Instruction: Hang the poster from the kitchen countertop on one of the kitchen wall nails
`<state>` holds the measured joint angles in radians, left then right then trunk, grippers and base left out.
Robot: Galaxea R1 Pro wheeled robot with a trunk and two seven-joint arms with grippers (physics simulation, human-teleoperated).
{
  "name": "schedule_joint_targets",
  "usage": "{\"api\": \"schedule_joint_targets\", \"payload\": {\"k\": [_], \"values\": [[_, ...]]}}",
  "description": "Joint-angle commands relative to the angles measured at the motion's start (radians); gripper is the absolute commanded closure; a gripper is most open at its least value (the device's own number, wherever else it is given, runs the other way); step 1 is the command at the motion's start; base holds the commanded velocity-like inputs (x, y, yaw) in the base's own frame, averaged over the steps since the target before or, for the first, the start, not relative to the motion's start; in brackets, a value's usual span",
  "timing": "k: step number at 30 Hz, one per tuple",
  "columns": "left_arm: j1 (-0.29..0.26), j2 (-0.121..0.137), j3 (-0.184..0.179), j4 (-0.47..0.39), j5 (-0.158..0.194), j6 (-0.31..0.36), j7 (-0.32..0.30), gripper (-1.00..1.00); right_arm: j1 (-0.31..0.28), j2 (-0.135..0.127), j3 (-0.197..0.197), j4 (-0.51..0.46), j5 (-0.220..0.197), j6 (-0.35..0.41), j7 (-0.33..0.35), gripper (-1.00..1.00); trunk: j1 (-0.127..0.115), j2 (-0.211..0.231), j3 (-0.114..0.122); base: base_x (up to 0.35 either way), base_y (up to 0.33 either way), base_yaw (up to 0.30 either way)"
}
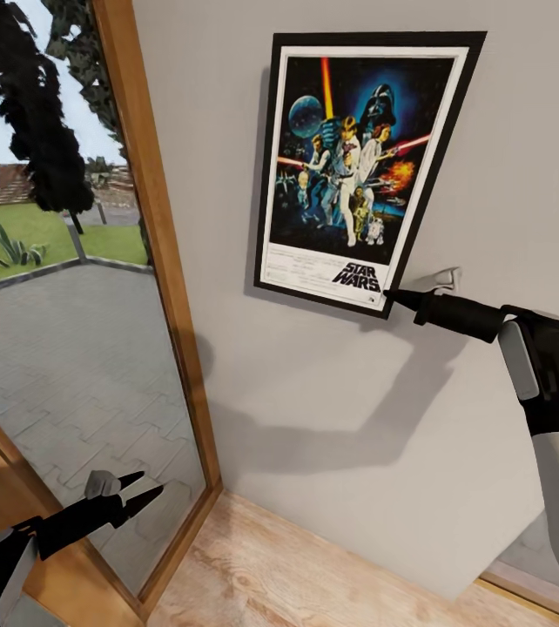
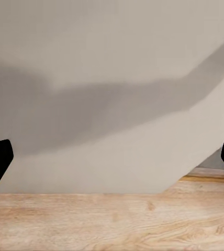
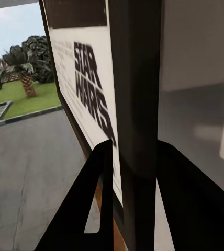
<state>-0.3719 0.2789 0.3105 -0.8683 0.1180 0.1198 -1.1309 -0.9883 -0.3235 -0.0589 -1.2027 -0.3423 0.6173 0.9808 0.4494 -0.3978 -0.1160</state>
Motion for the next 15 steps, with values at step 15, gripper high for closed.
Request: {"api": "schedule_joint_targets", "payload": {"k": [15], "values": [[-0.001, 0.000, 0.001, 0.000, 0.005, 0.011, -0.004, -1.00, -0.001, 0.000, -0.004, -0.001, -0.003, 0.009, -0.001, 1.00, 0.001, -0.002, -0.002, 0.037, 0.000, 0.000]]}}
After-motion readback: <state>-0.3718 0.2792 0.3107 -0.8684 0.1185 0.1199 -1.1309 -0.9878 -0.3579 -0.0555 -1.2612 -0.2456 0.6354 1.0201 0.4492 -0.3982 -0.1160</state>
